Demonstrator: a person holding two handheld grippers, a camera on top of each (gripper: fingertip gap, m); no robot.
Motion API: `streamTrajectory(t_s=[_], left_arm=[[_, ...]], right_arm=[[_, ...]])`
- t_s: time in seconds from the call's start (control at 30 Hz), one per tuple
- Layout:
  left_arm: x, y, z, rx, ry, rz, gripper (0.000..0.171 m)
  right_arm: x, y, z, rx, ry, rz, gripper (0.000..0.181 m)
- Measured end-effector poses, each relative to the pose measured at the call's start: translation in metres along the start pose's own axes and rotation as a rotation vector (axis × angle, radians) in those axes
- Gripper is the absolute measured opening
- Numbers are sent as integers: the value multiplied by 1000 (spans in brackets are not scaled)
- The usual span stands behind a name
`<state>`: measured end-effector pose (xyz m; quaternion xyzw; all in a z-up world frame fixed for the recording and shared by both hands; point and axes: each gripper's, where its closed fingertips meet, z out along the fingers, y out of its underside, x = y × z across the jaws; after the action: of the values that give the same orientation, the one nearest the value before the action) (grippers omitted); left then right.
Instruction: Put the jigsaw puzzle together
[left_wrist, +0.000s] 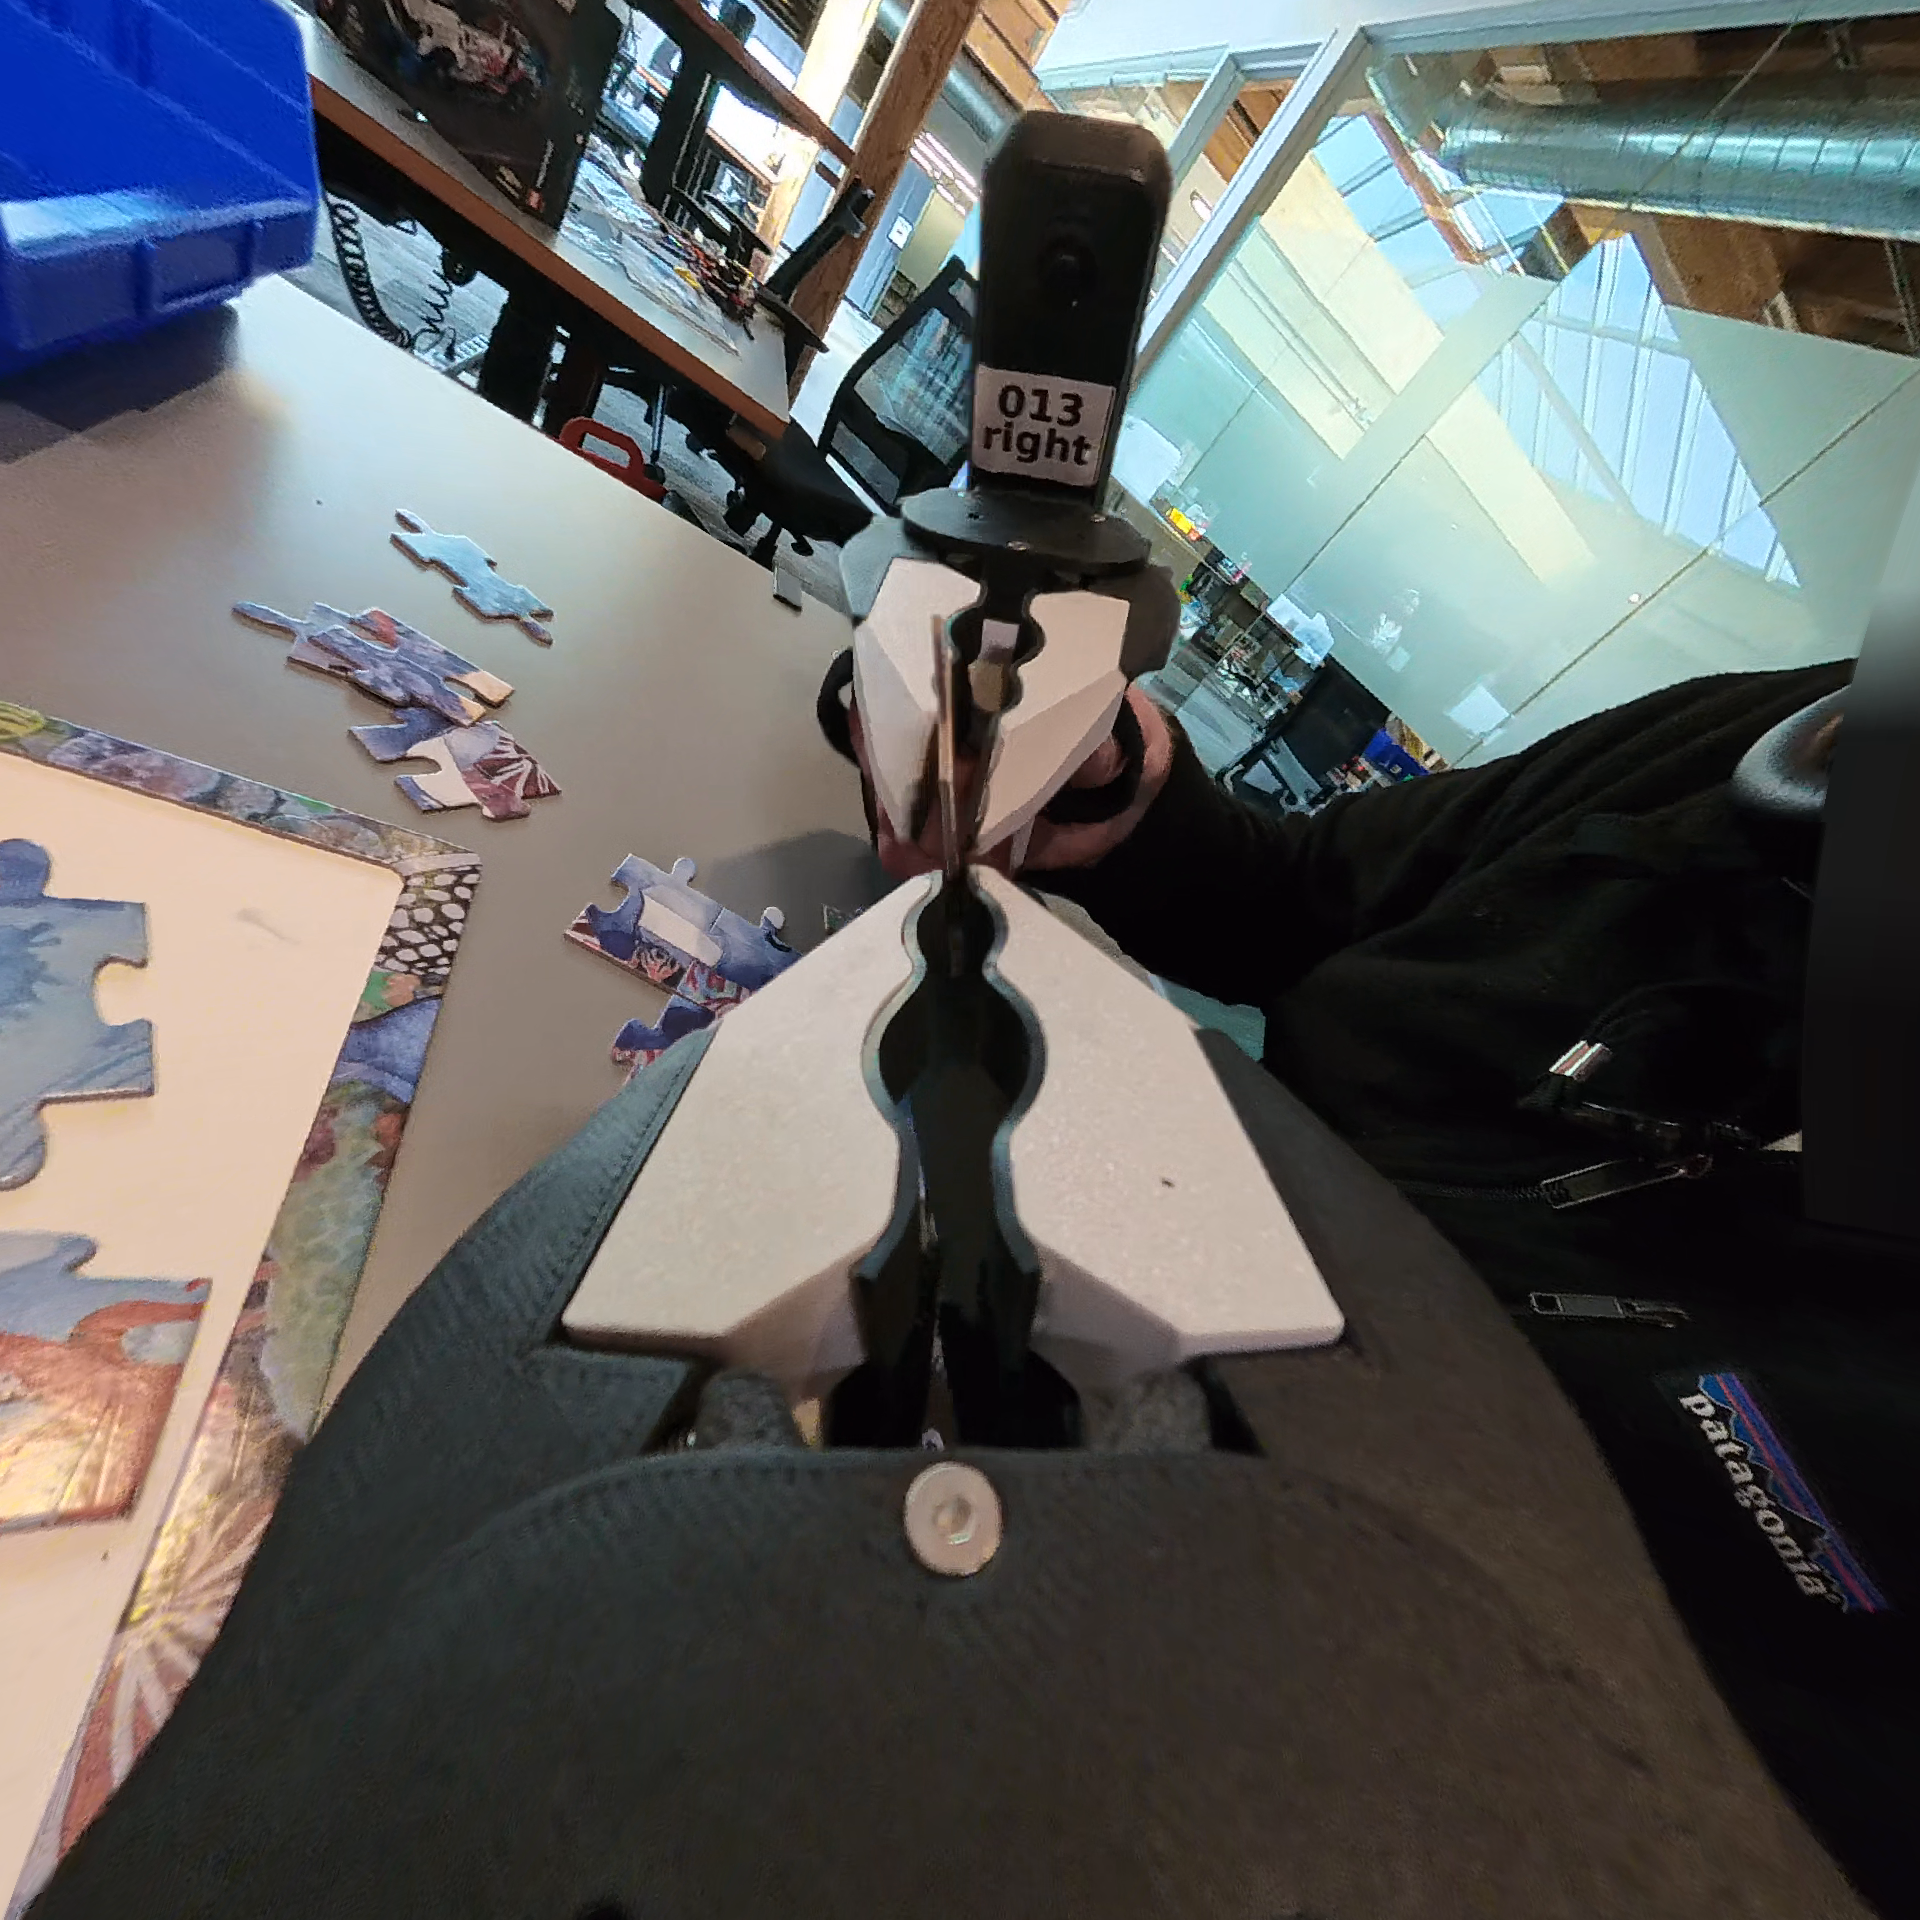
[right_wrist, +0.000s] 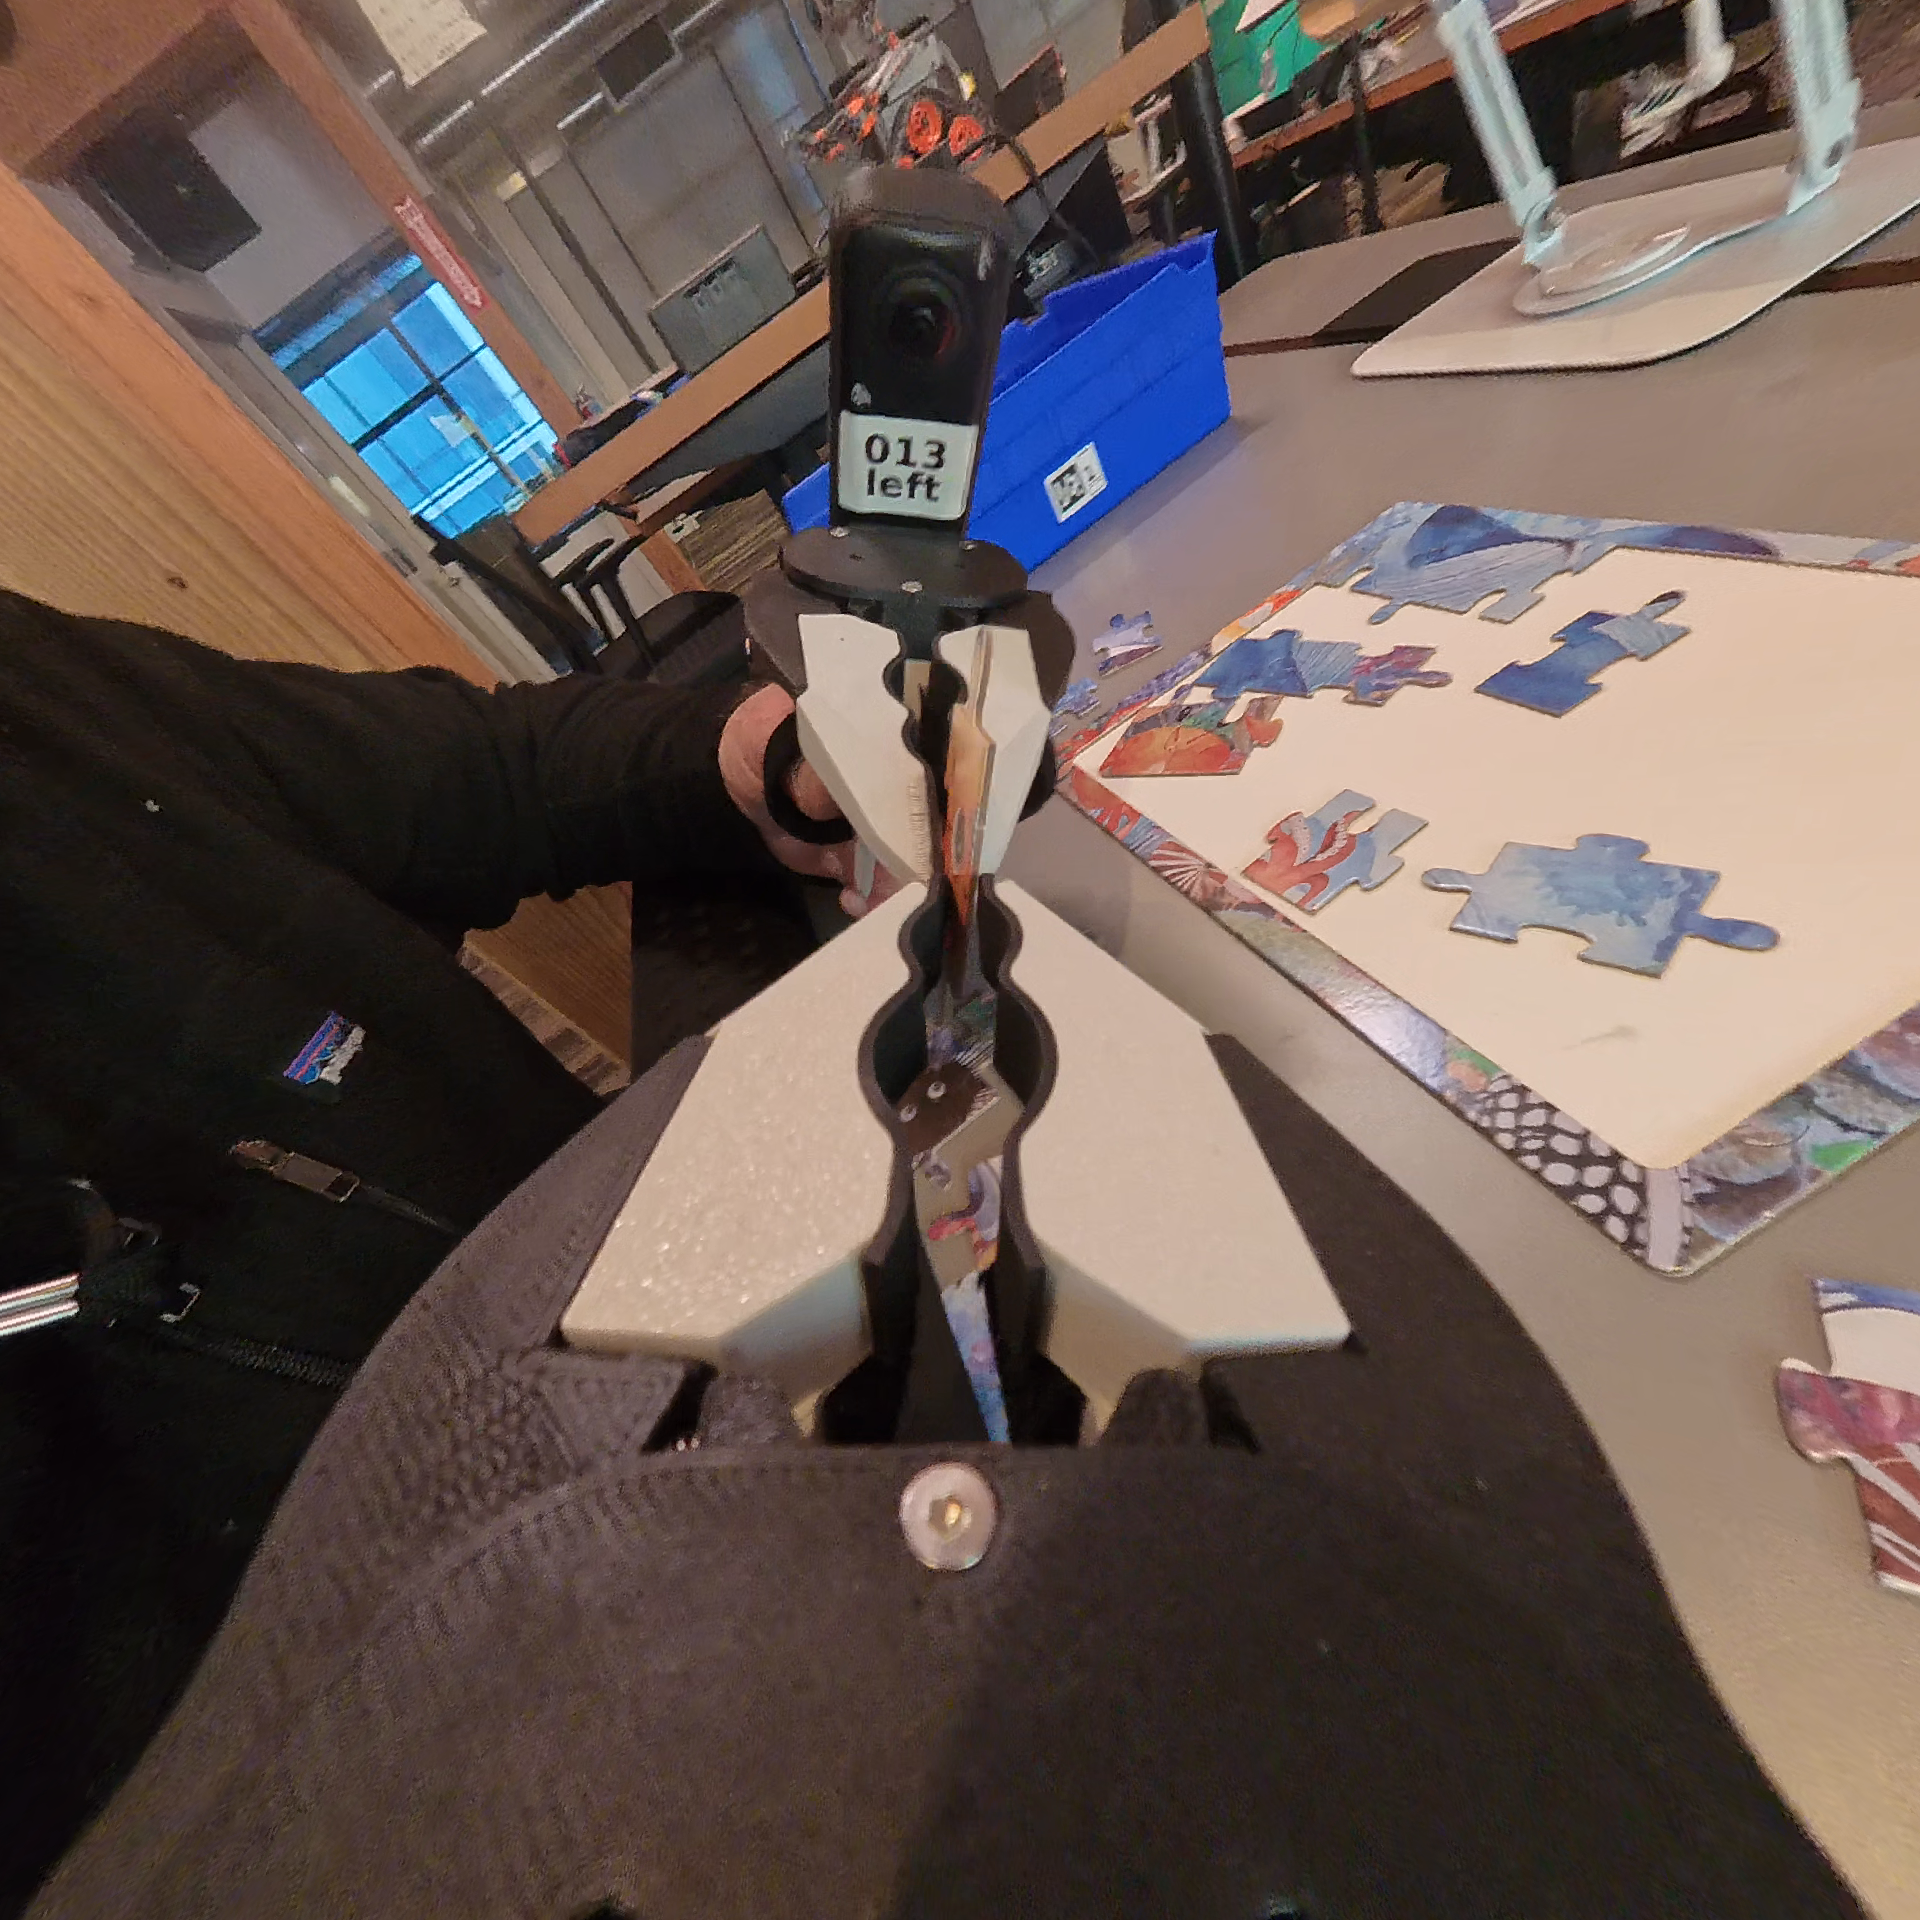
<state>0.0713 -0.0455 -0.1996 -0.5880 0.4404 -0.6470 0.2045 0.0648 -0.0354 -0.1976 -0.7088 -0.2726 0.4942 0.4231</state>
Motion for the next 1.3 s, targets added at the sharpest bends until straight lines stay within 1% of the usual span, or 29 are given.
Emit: streamTrajectory(t_s=[0.1,0.23,0.3,0.33,0.4,0.53,0.63,0.77,0.93,1.07,1.3], left_arm=[[-7,-1,-4,19,2,-69,0],[-10,5,-2,-5,12,-122,0],[-8,8,0,-29,13,-119,0],[-8,12,1,-50,3,-105,0],[-4,20,2,-108,-6,-67,0],[7,37,2,-217,-15,1,0],[13,48,-1,-280,-25,42,2],[23,64,-10,-336,-19,75,2],[33,78,-24,-407,-57,160,1],[38,84,-34,-428,-93,197,1],[40,87,-49,-439,-139,207,0]], right_arm=[[13,-2,-4,-21,118,-105,22],[21,0,-3,-123,302,-371,41],[20,3,-1,-175,352,-471,39],[18,4,1,-185,349,-480,36],[10,8,4,-187,295,-445,18],[-7,19,6,-182,165,-358,7],[-22,28,8,-164,98,-334,2],[-37,40,17,-155,35,-308,0],[-52,51,31,-176,-29,-314,0],[-60,55,41,-196,-56,-325,0],[-63,53,54,-236,-68,-342,2]])
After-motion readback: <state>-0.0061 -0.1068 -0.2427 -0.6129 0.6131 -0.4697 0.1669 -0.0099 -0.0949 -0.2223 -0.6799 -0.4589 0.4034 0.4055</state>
